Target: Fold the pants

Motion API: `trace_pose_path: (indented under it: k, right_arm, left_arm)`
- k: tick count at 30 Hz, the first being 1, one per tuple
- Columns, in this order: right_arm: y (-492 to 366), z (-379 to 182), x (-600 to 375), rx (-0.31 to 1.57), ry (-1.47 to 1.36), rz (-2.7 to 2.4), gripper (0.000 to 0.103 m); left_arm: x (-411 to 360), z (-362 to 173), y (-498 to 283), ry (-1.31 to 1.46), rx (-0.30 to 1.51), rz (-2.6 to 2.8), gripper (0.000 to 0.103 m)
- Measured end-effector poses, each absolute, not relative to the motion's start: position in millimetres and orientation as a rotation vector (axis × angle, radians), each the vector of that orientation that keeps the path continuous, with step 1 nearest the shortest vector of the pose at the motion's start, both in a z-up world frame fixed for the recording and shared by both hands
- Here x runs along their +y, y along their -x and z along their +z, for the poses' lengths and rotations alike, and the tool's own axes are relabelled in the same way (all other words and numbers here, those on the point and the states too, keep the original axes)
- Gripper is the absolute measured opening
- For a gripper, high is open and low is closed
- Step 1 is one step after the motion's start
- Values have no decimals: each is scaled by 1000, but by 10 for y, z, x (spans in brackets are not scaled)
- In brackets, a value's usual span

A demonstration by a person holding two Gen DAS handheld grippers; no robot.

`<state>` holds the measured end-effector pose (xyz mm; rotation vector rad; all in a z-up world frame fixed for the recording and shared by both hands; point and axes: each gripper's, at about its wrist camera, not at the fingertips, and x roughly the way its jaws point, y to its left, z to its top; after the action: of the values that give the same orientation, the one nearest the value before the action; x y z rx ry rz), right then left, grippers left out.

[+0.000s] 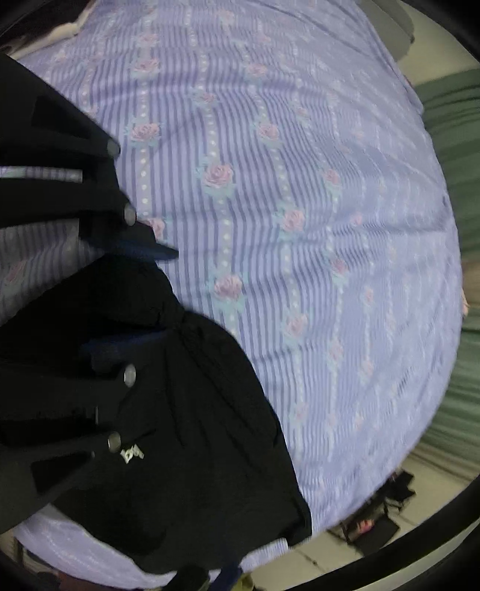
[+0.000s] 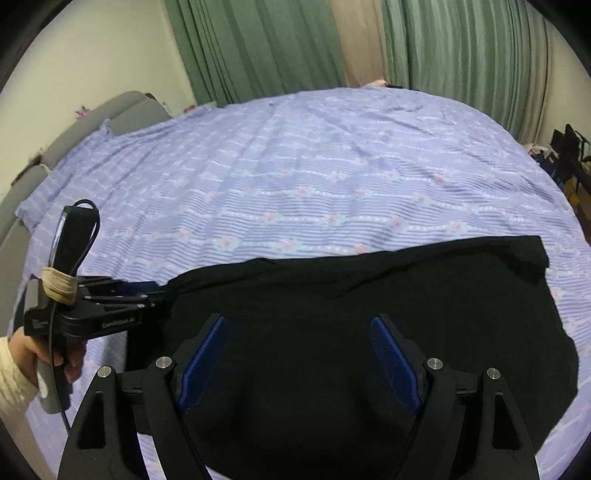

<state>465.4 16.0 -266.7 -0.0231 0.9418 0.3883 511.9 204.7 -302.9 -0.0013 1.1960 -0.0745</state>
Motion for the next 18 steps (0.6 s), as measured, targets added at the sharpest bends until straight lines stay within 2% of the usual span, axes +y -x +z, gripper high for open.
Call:
trace_pose_path:
  k: [3,6,12,18]
  right_arm:
    - [-4594,-2596,-28,920,3,361,81]
    - [-4434,-2444,-347,884,-10,310,81]
    - [-3933,-2173,-1090,850,-4,219,81]
    - [-3325,-2222,-1891,931,5,56,81]
  left_arm:
    - [1993,-2715,-5034,-31,1116,-30,68]
    - [1797,-2274,-4795,-125,998,-59,76]
    - [796,-1822,-4087,-362,855,-313,76]
    - [-447,-2115,-3546,-571,790,-608,76]
